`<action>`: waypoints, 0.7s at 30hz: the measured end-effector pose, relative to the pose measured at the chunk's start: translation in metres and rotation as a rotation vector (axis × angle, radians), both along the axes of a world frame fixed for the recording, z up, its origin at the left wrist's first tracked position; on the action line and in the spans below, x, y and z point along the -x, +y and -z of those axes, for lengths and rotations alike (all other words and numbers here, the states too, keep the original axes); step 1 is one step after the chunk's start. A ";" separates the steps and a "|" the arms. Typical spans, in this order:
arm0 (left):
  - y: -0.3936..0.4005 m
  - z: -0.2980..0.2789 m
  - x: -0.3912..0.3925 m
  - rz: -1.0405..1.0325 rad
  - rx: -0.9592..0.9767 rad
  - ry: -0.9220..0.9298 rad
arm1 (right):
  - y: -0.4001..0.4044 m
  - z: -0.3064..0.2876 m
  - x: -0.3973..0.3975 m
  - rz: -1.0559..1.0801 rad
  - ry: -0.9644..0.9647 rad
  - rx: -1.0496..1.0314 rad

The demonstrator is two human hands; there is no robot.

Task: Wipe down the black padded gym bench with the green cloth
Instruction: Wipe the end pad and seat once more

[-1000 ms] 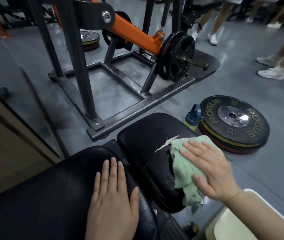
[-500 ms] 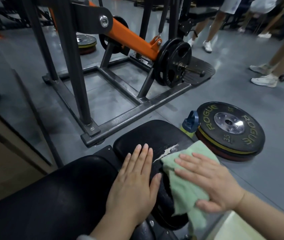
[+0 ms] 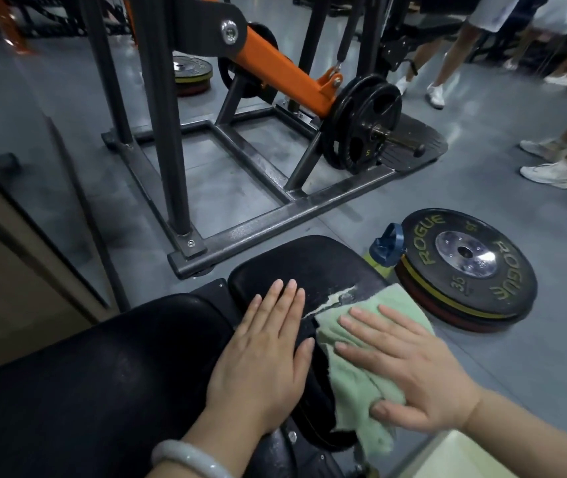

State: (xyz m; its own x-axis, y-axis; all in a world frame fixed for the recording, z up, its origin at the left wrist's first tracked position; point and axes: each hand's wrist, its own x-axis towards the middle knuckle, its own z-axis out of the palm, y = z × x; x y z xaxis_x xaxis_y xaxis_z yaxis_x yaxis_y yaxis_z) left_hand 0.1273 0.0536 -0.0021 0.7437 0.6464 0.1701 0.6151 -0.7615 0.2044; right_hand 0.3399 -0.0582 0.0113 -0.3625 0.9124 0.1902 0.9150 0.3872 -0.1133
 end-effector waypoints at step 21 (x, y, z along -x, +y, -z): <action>0.000 0.000 -0.001 -0.021 -0.055 -0.003 | 0.045 -0.039 -0.027 -0.040 -0.149 0.290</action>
